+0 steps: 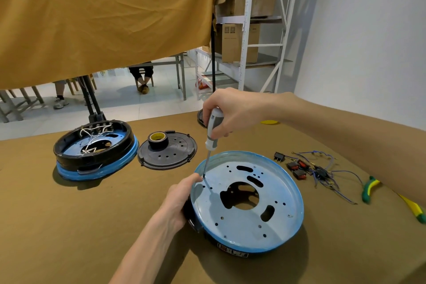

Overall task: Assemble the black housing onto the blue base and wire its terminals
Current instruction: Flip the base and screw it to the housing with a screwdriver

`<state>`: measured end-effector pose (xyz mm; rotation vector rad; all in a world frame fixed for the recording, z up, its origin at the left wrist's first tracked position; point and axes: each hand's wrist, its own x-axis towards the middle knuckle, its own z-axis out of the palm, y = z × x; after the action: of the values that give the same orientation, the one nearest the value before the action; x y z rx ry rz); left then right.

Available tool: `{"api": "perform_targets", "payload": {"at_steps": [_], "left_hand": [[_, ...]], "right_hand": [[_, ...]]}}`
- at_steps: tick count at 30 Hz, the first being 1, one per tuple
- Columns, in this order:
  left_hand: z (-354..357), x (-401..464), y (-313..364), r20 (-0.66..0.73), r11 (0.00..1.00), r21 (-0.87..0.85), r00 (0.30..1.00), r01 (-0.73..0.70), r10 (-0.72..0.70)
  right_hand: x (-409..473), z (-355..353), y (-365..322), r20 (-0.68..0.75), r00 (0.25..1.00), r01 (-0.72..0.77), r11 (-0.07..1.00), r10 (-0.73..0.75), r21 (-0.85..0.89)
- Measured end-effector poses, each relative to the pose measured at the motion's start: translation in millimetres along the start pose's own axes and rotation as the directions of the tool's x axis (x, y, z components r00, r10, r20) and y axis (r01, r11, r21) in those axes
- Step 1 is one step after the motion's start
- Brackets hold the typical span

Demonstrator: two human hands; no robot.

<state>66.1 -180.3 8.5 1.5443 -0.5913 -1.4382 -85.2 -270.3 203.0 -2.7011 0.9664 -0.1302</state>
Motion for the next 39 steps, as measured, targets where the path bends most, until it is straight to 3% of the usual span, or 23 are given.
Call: {"api": "perform_targets", "payload": {"at_steps": [3,9,14,21,26,31,35,39], "left_hand": [[1,3,-1,-0.017,1.0,0.008,1.0,-0.003,0.004],[2,5,0,-0.046,1.0,0.02,0.999,-0.008,0.009],[2,5,-2,-0.055,1.0,0.023,0.998,-0.012,0.013],[5,2,-5,-0.068,0.999,0.0,0.997,-0.032,0.032],[4,0,-7,-0.055,0.998,-0.045,0.997,-0.053,0.05],[6,-8,3,-0.028,0.992,-0.123,0.999,-0.04,0.037],[22,-17,28,-0.094,0.972,-0.104,0.975,-0.212,0.203],[44,-31,54,-0.15,0.844,-0.019,0.836,-0.536,0.528]], "right_hand": [[4,1,0,-0.012,1.0,-0.013,1.0,0.013,-0.001],[19,12,-5,-0.054,0.992,-0.121,0.974,0.113,-0.191],[18,2,-14,0.132,0.982,-0.124,0.988,0.135,-0.093],[17,15,-16,0.012,0.985,-0.17,0.976,0.173,-0.135],[1,10,-1,0.059,0.976,-0.208,0.978,0.208,-0.005],[-29,15,18,-0.042,0.971,-0.229,0.967,0.235,0.11],[-68,13,41,-0.279,0.922,-0.17,0.927,0.269,0.334],[-118,11,65,-0.377,0.853,-0.089,0.813,0.361,0.576]]}}
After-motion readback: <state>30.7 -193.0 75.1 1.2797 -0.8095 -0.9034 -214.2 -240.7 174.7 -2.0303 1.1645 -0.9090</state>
